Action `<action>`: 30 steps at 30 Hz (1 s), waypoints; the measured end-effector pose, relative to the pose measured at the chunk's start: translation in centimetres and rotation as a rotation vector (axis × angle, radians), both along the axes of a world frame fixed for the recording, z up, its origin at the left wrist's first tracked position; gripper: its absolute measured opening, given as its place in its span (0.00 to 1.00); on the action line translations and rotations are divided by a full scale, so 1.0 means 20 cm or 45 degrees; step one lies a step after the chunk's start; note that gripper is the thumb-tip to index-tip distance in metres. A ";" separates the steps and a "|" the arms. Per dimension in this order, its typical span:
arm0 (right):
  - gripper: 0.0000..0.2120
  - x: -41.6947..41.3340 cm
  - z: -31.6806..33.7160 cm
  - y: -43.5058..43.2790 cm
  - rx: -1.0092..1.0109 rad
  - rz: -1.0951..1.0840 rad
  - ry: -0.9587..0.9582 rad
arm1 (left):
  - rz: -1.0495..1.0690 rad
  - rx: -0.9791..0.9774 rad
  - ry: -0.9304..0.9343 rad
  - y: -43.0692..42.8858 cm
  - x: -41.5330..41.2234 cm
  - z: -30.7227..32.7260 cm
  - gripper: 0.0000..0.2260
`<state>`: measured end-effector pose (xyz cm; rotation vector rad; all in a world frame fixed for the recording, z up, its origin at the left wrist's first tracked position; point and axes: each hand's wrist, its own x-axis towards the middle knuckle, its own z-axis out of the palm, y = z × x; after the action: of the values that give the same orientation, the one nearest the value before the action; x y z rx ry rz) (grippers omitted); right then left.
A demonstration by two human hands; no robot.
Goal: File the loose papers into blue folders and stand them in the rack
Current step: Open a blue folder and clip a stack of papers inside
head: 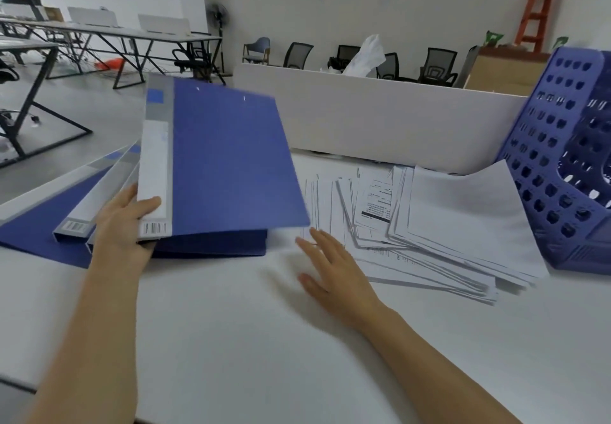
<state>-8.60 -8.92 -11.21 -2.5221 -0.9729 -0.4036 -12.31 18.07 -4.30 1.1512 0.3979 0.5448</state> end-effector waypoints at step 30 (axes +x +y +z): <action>0.08 0.05 0.19 -0.54 1.206 -0.666 1.323 | -1.119 2.279 0.306 -0.61 -0.03 -0.23 0.48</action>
<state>-7.61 -19.70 -7.50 -1.6351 0.2661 0.2768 -12.86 5.96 -8.84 2.8788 -0.6191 -0.2062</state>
